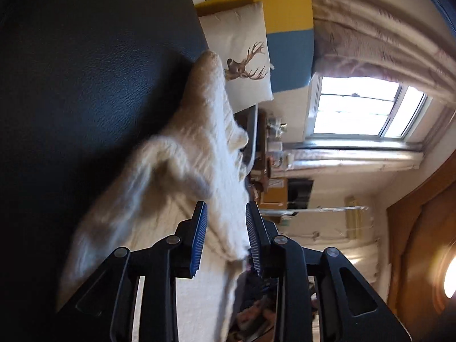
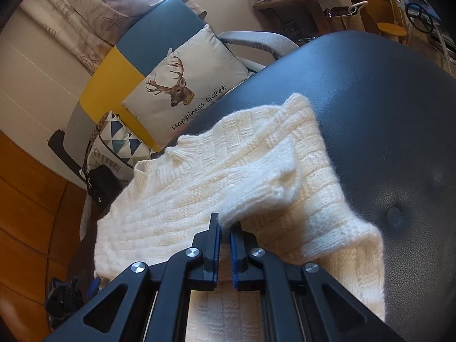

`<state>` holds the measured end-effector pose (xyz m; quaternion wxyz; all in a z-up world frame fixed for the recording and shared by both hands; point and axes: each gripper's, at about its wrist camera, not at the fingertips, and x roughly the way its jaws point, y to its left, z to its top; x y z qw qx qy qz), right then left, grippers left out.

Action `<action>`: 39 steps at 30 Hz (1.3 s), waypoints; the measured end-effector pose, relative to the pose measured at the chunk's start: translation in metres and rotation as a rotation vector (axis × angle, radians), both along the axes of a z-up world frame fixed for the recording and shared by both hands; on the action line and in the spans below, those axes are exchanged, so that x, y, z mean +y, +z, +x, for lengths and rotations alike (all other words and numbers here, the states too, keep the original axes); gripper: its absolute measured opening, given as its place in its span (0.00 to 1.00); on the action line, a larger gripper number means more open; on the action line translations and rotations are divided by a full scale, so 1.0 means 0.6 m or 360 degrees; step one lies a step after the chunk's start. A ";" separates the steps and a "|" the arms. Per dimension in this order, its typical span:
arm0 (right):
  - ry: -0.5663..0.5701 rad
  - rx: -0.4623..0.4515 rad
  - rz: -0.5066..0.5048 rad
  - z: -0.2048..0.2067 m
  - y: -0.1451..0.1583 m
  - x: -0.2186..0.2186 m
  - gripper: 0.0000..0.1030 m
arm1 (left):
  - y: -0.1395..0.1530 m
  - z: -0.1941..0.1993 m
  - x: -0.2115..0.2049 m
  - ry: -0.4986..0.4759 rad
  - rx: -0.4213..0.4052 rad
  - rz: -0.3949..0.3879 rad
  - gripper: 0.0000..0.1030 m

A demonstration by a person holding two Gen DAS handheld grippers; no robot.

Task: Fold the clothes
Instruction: 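Close the right gripper on the folded sweater edge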

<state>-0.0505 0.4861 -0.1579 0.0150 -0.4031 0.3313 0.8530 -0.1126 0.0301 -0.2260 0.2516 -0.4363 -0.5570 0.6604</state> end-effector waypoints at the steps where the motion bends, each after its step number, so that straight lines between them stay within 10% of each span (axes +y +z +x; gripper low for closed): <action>1: 0.0003 0.0001 0.0009 -0.002 0.001 0.000 0.05 | 0.000 -0.005 0.002 0.0013 0.0000 0.0011 0.30; 11: 0.0034 -0.0018 0.0075 -0.016 -0.001 0.003 0.05 | -0.011 -0.006 -0.009 0.0111 -0.0056 0.0195 0.39; 31: 0.0008 -0.0033 0.0029 -0.012 -0.019 0.010 0.05 | -0.007 -0.025 0.006 0.0111 -0.0218 -0.0070 0.44; 34: 0.0008 -0.0014 0.0042 -0.009 -0.017 0.010 0.05 | 0.036 -0.025 0.012 0.0138 -0.0056 -0.0295 0.20; 39: 0.0036 -0.0018 0.0118 -0.011 -0.017 0.003 0.05 | 0.079 -0.019 0.033 0.0141 0.0109 -0.0796 0.09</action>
